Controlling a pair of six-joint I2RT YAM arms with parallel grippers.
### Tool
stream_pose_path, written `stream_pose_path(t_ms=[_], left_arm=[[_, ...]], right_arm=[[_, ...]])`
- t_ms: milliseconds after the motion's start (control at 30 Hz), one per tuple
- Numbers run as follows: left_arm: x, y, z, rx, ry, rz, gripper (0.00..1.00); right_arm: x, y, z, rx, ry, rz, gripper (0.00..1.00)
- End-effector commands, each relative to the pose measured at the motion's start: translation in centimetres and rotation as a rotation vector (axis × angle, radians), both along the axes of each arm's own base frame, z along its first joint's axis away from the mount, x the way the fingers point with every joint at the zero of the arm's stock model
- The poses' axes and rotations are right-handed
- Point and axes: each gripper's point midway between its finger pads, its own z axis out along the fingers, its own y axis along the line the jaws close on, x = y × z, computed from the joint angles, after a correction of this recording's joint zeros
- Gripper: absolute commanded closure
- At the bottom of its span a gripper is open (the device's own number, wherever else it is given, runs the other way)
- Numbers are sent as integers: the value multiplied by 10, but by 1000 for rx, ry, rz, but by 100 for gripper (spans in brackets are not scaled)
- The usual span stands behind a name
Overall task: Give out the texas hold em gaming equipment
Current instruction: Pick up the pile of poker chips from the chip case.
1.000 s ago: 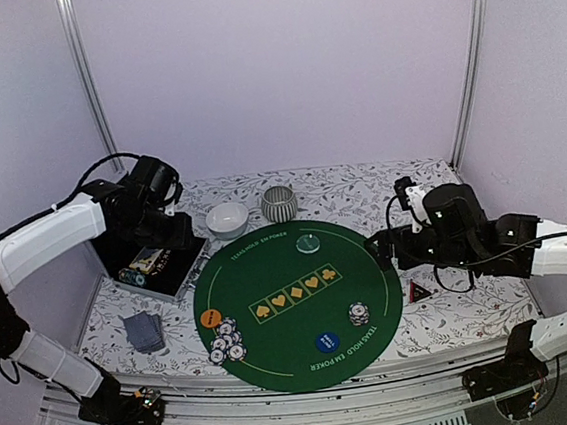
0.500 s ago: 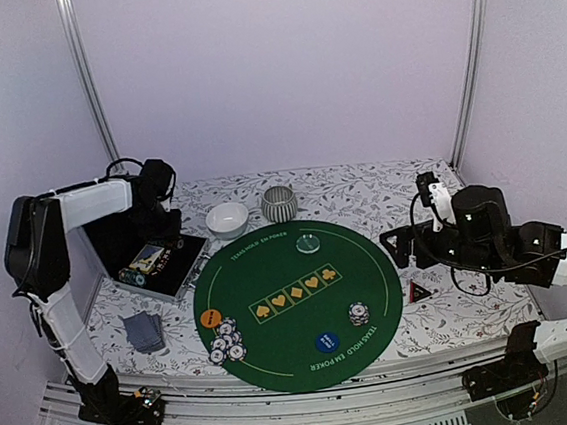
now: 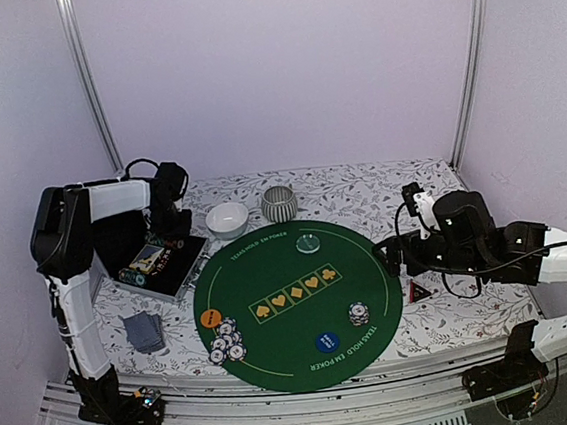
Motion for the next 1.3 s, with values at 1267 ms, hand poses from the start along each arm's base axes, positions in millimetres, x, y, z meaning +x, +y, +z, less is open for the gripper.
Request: stream_pose_path(t_ms=[1267], left_arm=[[-25,-12,1,14,16,-39,61]], right_arm=[[0,18,-10,-18,44,68,1]])
